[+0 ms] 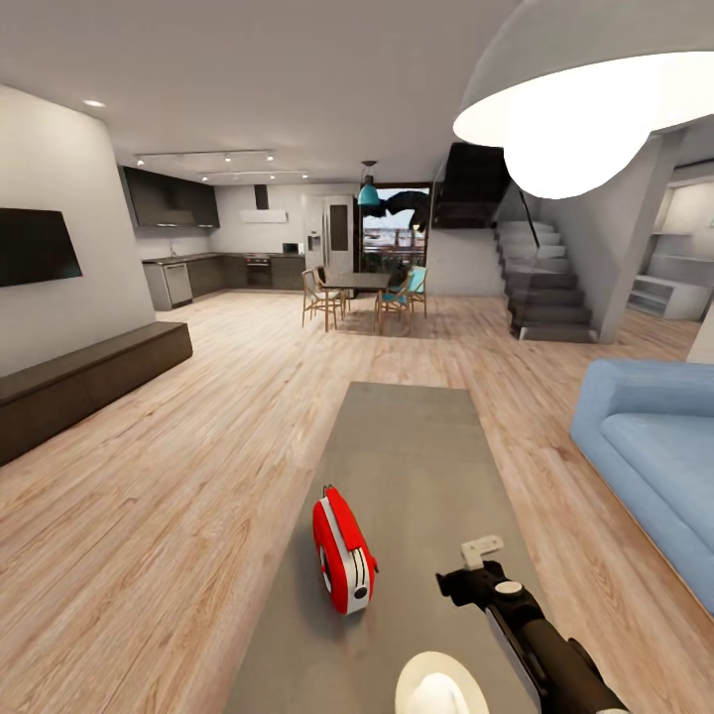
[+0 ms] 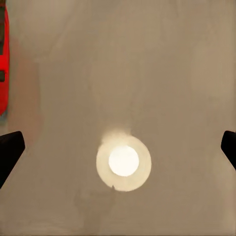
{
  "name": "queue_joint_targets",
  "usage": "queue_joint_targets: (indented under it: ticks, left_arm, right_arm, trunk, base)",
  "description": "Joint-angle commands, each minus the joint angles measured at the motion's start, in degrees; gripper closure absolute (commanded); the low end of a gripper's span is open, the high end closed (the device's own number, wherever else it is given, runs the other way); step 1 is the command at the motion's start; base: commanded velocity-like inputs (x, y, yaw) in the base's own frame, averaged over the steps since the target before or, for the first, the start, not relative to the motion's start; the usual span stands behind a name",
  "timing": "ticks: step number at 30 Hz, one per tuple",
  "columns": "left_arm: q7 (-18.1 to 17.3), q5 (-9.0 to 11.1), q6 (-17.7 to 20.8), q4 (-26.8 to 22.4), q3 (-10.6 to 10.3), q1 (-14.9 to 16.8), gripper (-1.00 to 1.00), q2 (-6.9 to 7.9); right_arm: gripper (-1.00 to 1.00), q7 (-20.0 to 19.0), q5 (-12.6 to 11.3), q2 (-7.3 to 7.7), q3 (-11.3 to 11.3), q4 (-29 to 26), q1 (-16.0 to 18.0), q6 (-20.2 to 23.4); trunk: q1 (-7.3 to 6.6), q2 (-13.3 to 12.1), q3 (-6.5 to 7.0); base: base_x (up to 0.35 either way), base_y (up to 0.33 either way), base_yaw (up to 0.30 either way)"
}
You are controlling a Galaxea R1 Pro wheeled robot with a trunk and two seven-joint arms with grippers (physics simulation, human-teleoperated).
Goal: Turn on the radio receiver that's on the table in the living room.
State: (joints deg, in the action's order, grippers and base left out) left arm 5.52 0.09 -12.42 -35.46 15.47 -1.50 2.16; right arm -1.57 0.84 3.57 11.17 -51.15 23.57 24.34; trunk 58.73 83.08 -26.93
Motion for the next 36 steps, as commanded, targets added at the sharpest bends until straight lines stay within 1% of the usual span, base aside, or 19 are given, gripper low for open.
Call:
queue_joint_targets:
  ticks: [1, 3, 5, 6, 7, 8, 9, 13, 14, 15, 17, 21, 25, 27, 30, 31, 36]
  left_arm:
    - [0.01, 0.0, -0.09, 0.29, -0.07, 0.0, -1.0, 0.06]
    - [0.01, 0.0, -0.16, 0.56, -0.12, 0.0, -1.0, 0.14]
    - [0.02, 0.0, -0.2, 0.69, -0.15, 0.0, -1.0, 0.17]
    - [0.02, 0.0, -0.21, 0.74, -0.16, 0.0, -1.0, 0.17]
    - [0.02, 0.0, -0.22, 0.77, -0.17, 0.0, -1.0, 0.14]
    - [0.02, 0.0, -0.23, 0.81, -0.22, 0.0, -1.0, -0.02]
    - [0.02, 0.0, -0.23, 0.82, -0.24, 0.0, -1.0, -0.12]
    - [0.02, 0.0, -0.23, 0.83, -0.26, 0.0, -1.0, -0.19]
    - [0.02, 0.0, -0.23, 0.83, -0.26, 0.0, -1.0, -0.19]
    - [0.02, 0.0, -0.23, 0.83, -0.26, 0.0, -1.0, -0.19]
    - [0.02, 0.0, -0.23, 0.83, -0.27, 0.0, -1.0, -0.18]
    - [0.02, 0.0, -0.23, 0.83, -0.27, 0.0, -1.0, -0.21]
    - [0.02, 0.0, -0.23, 0.83, -0.27, 0.0, -1.0, -0.22]
    - [0.02, 0.0, -0.23, 0.83, -0.27, 0.0, -1.0, -0.22]
    - [-0.03, -0.08, -0.25, 0.83, -0.28, 0.0, -1.0, -0.27]
    - [-0.04, -0.15, -0.29, 0.83, -0.31, 0.0, -1.0, -0.35]
    - [-0.15, -0.21, -0.38, 0.83, -0.49, 0.0, -1.0, -0.52]
  right_arm:
    - [-1.0, -0.01, 0.04, -0.3, 0.05, 0.0, 0.08, 0.05]
    - [-1.0, 0.03, 0.08, -0.98, 0.16, 0.0, 0.82, 0.33]
    - [-1.0, 0.03, 0.06, -1.8, 0.31, 0.0, 2.48, 1.4]
    - [-1.0, 0.02, 0.05, -2.44, 0.39, 0.0, 3.81, 2.98]
    - [-1.0, 0.0, 0.08, -3.21, 0.55, 0.0, 5.21, 5.28]
    - [-1.0, 0.02, 0.16, -4.92, 1.27, 0.0, 8.29, 10.56]
    - [-1.0, 0.05, 0.18, -5.99, 1.92, -0.03, 10.27, 13.75]
    - [-1.0, 0.02, 0.14, -7.07, 2.67, -0.71, 13.73, 18.16]
    - [-1.0, 0.0, -0.03, -7.21, 2.74, -1.18, 14.75, 20.46]
    - [-1.0, 0.0, -0.13, -7.26, 2.76, -1.68, 15.27, 22.25]
    - [-1.0, -0.01, -0.27, -7.3, 2.79, -2.43, 15.75, 24.28]
    - [-1.0, -0.06, -0.41, -7.39, 2.8, -3.17, 16.24, 25.95]
    - [-1.0, -0.21, -0.58, -7.82, 2.81, -3.34, 16.5, 26.39]
    - [-1.0, -1.13, -0.67, -8.27, 2.81, -3.38, 16.59, 26.53]
    - [-1.0, -3.69, -0.68, -8.61, 2.81, -3.41, 16.94, 26.77]
    - [-1.0, -5.06, -0.7, -8.7, 2.81, -3.37, 17.43, 26.88]
    - [-1.0, -7.18, -0.74, -8.82, 2.83, -2.25, 19.21, 27.03]
  trunk:
    - [0.0, 0.0, 0.0]
    - [0.0, 0.0, 0.0]
    - [0.0, 0.0, 0.0]
    - [0.0, 0.0, 0.0]
    - [0.0, 0.0, 0.0]
    - [0.0, 0.0, 0.0]
    - [0.0, 0.0, 0.0]
    - [0.0, 0.0, 0.0]
    - [0.0, 0.0, 0.0]
    - [0.0, 0.0, 0.0]
    - [0.0, 0.0, 0.0]
    - [0.0, 0.0, 0.0]
    - [0.0, 0.0, 0.0]
    - [0.0, 0.0, 0.0]
    - [0.0, 0.0, 0.0]
    - [0.0, 0.0, 0.0]
    - [0.0, 0.0, 0.0]
  base:
    - [0.0, 0.0, 0.0]
    - [0.0, 0.0, 0.0]
    - [0.0, 0.0, 0.0]
    - [0.0, 0.0, 0.0]
    - [0.0, 0.0, 0.0]
    - [0.0, 0.0, 0.0]
    - [0.0, 0.0, 0.0]
    - [0.0, 0.0, 0.0]
    - [0.0, 0.0, 0.0]
    - [0.0, 0.0, 0.0]
    - [0.0, 0.0, 0.0]
    - [0.0, 0.0, 0.0]
    - [0.0, 0.0, 0.0]
    - [0.0, 0.0, 0.0]
    - [0.0, 0.0, 0.0]
    - [0.0, 0.0, 0.0]
    - [0.0, 0.0, 0.0]
